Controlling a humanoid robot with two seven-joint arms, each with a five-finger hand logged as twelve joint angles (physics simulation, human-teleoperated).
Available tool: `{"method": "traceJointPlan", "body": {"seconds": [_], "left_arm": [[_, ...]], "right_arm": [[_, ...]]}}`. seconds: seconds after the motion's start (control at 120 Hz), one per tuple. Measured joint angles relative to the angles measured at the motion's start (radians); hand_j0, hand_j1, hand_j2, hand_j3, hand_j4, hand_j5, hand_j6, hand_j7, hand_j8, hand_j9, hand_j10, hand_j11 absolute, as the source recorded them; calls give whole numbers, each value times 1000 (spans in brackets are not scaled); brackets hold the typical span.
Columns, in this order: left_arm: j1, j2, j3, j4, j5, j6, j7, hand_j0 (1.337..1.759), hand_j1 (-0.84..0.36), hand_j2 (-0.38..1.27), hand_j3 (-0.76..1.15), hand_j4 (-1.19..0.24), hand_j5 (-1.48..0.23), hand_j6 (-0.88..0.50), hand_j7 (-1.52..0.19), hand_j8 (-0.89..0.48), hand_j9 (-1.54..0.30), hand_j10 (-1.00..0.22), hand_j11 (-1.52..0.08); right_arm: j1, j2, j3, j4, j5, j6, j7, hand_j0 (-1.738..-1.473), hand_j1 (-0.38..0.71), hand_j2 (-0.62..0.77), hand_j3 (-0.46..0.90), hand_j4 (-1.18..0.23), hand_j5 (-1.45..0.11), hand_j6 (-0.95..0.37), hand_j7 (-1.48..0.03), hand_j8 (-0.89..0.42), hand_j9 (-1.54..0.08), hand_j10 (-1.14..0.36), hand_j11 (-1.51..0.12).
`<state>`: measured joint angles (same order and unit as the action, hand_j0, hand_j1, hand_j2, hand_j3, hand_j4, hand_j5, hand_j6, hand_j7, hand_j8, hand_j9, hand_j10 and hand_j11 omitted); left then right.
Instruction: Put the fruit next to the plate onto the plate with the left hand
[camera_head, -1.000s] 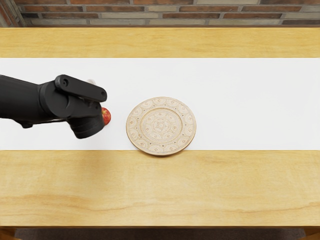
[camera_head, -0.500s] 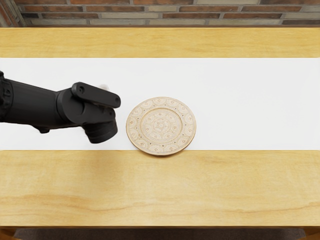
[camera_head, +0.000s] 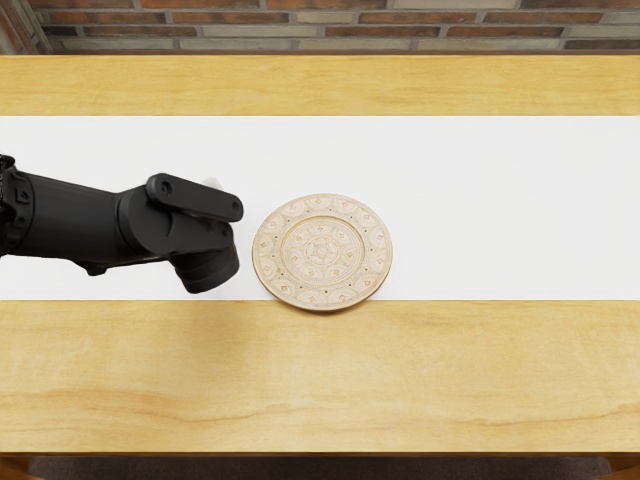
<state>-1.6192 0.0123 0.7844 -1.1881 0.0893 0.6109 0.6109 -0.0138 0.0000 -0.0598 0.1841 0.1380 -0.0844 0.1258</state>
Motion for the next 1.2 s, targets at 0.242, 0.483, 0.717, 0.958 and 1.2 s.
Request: {"method": "traceJointPlan", "body": {"seconds": [0.242, 0.483, 0.717, 0.958, 1.2], "left_arm": [[8, 0, 2, 21, 6, 0, 0, 1658, -187, 91, 0, -452, -589, -452, -589, -452, -589, -452, -589], [19, 0, 1, 24, 10, 0, 0, 1657, -305, 206, 0, -530, -682, -530, -682, -431, -694, -521, -694], [35, 0, 2, 34, 28, -1, -1, 1644, -388, 173, 209, -596, -768, -557, -759, -347, -816, -457, -795], [-45, 1, -15, -13, 16, 0, 0, 1646, -399, 143, 64, -691, -927, -490, -923, -285, -944, -395, -942], [-187, 2, -81, -101, -66, -1, 0, 1645, -445, 215, 20, -731, -992, -426, -989, -231, -1000, -341, -1012]], "right_arm": [[0, 0, 0, 0, 0, 0, 0, -1658, -308, -7, 0, -35, -45, -35, -45, -35, -45, -35, -45], [0, 0, 0, 0, 0, 0, 0, -1658, -308, -7, 0, -35, -45, -35, -45, -35, -45, -35, -45], [0, 0, 0, 0, 0, 0, 0, -1658, -308, -7, 0, -35, -45, -35, -45, -35, -45, -35, -45], [1, 0, 1, 0, 0, 0, 0, -1658, -308, -7, 0, -35, -45, -35, -45, -35, -45, -35, -45], [2, 0, 1, 0, 0, 0, 0, -1658, -308, -7, 0, -35, -45, -35, -45, -35, -45, -35, -45]]}}
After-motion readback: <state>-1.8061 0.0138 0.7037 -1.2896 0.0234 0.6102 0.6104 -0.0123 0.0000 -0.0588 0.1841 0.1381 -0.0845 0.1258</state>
